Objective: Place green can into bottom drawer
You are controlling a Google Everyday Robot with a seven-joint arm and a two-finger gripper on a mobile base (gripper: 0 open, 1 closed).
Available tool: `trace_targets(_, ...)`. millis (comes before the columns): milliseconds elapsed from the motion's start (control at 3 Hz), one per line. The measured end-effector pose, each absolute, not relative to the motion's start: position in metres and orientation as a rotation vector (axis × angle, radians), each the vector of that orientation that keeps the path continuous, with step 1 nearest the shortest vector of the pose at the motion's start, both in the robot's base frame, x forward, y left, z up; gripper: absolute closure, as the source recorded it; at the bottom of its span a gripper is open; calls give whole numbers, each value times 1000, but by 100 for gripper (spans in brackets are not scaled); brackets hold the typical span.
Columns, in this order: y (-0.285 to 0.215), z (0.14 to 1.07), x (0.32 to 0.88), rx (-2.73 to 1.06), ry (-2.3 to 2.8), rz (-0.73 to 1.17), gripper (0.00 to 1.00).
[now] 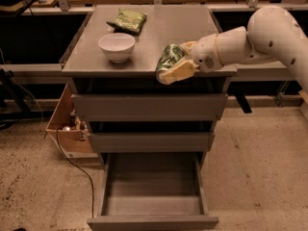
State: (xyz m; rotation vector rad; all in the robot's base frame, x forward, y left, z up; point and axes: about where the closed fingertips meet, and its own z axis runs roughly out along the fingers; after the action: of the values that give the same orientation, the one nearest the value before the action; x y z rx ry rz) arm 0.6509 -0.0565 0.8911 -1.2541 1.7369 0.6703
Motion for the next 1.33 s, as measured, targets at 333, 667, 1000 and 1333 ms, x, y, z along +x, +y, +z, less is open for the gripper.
trace_targets(333,-56,891,651,-1254,1737,670,100)
trace_targets(667,-45,877,642,-1301,1730,768,100)
trace_targets(1000,-54,848,621,-1339,1763,849,100)
trace_targets(1333,-79,828,588,-1354,1787,884,100)
